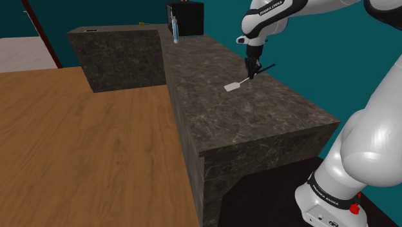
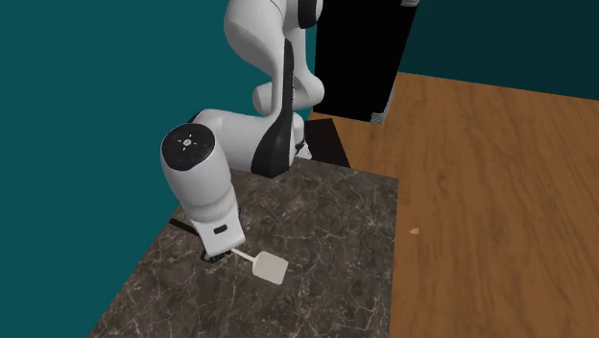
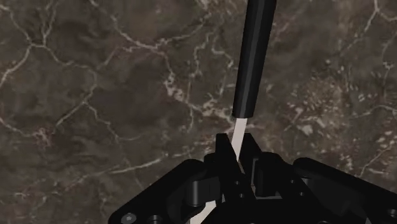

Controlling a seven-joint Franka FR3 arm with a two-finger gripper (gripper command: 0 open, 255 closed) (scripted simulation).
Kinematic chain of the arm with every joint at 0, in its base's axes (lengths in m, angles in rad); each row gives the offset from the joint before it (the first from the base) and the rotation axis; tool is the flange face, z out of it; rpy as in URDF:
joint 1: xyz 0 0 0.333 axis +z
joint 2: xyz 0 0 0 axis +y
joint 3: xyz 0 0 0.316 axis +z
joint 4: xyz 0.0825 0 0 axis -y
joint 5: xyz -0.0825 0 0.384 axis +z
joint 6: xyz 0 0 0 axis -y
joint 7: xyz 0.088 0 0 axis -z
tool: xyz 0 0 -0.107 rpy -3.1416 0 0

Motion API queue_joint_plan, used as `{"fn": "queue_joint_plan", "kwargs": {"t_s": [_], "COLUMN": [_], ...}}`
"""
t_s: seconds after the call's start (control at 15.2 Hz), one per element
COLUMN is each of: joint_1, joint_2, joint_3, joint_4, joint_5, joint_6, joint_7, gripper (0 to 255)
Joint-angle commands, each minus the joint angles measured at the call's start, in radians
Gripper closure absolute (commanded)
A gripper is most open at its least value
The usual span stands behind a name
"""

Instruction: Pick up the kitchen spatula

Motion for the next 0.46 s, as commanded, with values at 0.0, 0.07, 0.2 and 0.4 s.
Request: {"fn": "queue_joint_plan", "kwargs": {"t_s": [0.0,0.07,0.2,0.4], "joint_1": [0.0,0.001,0.002,0.002], "joint_2": [-0.005,-0.009,-0.016,-0.019], "joint_3": [0.0,0.001,0.002,0.002], "joint_4": [0.023,0.033,0.053,0.065], "joint_5": [-0.002,-0.004,-0.006,-0.008], "joint_6": [-0.028,-0.041,-0.067,-0.083], "joint_7": [-0.001,0.0,0.001,0.001], "gripper": [255,255,255,255]}}
